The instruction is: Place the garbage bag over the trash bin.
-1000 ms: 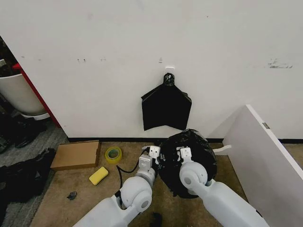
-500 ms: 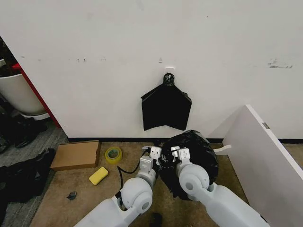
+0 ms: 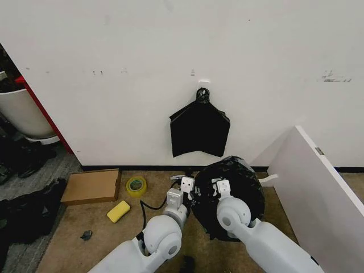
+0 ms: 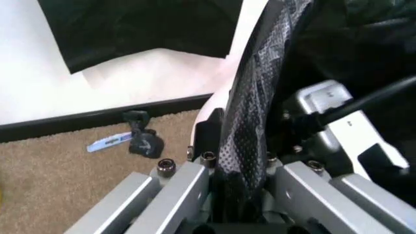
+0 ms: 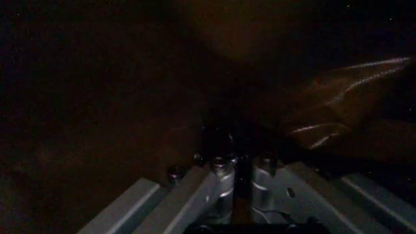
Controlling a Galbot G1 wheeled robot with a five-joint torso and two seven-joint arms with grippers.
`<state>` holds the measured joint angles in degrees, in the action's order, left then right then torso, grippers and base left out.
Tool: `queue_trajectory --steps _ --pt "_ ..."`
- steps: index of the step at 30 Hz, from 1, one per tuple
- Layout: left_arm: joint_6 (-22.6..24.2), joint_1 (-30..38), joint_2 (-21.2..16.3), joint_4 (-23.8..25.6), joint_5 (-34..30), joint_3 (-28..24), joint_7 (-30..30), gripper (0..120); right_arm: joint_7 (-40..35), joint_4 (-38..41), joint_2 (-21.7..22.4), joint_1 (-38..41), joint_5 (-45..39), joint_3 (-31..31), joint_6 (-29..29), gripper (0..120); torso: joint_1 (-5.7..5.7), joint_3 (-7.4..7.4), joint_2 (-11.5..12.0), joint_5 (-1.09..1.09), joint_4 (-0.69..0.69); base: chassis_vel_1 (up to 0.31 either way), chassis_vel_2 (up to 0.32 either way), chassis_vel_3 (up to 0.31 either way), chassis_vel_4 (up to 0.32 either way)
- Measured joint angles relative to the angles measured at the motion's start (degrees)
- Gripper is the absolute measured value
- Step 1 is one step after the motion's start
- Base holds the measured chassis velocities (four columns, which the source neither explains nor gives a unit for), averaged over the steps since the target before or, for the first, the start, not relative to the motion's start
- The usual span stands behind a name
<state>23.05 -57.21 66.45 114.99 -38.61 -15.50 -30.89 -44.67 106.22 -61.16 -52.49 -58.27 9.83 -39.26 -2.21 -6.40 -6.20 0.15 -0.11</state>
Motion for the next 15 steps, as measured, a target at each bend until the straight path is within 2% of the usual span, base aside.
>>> queue_trajectory --steps 4,10,15 --pt "-0.34 0.4 -0.32 0.3 -0.79 -0.48 0.51 0 5.28 -0.47 0.81 -0.9 2.95 -0.83 1.91 0 0.0 0.0 0.0 0.0 0.0 0.0 0.0 0.0 0.0" --pt "-0.34 0.49 -0.8 0.8 -1.46 -0.38 0.7 0 2.56 -2.34 1.37 -1.47 5.06 -1.6 0.74 0 0.0 0.0 0.0 0.0 -0.01 0.0 0.0 0.0 0.0" --pt "-0.36 0.5 -0.72 0.57 -1.45 -0.28 0.7 0 4.02 1.22 1.36 -2.43 2.5 -1.85 0.73 0 0.0 0.0 0.0 0.0 0.0 0.0 0.0 0.0 0.0"
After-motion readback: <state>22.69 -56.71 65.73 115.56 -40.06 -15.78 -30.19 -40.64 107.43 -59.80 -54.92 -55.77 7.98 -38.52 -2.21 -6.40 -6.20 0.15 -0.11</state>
